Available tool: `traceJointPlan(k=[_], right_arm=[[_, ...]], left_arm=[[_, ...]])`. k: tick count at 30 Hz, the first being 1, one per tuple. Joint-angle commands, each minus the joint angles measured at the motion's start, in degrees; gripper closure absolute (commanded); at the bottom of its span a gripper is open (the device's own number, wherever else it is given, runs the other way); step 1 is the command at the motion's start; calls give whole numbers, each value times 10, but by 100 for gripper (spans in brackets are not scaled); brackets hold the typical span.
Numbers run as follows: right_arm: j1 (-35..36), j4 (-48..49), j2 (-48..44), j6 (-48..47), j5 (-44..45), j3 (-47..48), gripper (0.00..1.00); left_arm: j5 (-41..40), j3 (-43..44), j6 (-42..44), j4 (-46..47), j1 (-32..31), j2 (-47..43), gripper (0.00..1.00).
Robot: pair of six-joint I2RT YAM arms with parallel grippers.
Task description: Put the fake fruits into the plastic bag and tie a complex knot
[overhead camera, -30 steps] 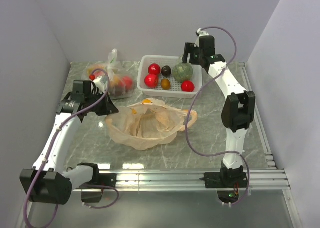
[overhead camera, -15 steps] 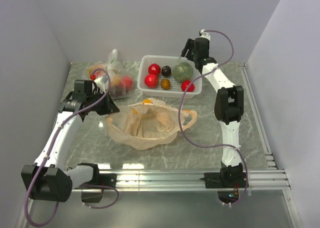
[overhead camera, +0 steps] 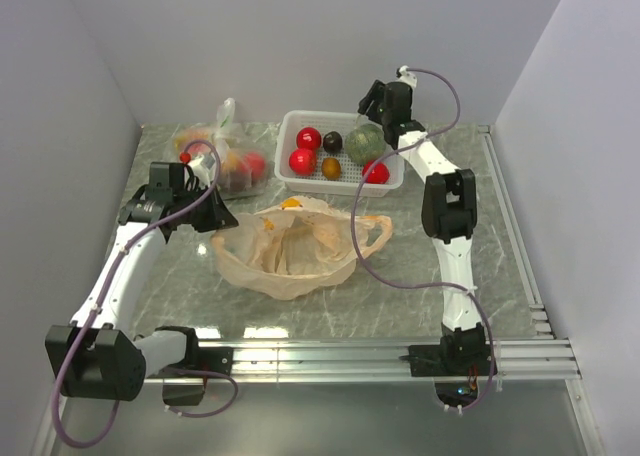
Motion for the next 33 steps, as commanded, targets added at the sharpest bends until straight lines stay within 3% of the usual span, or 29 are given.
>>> traceJointPlan(k=[1,9,12,18,19,23,33], right_arm=[[0,42,17,18,-9,27,34],[2,69,47,33,-4,43,36],[1,76,58,30,-9,56,41],[1,97,62,33,-41,62,72],[2,98,58,34,-47,60,83],[1,111,15,26,-60,26,100],[-11,147,-145,19,-144,-83,100]], left_arm=[[14,1,-6,18,5,6,100],[20,-1,-5,16,11,13,100],[21,-1,-5,16,12,15,100],[24,1,-5,15,13,16,100],[23,-1,-4,16,13,15,100],[24,-2,-2,15,14,9,100],[37,-1,-6,26,14,5,100]])
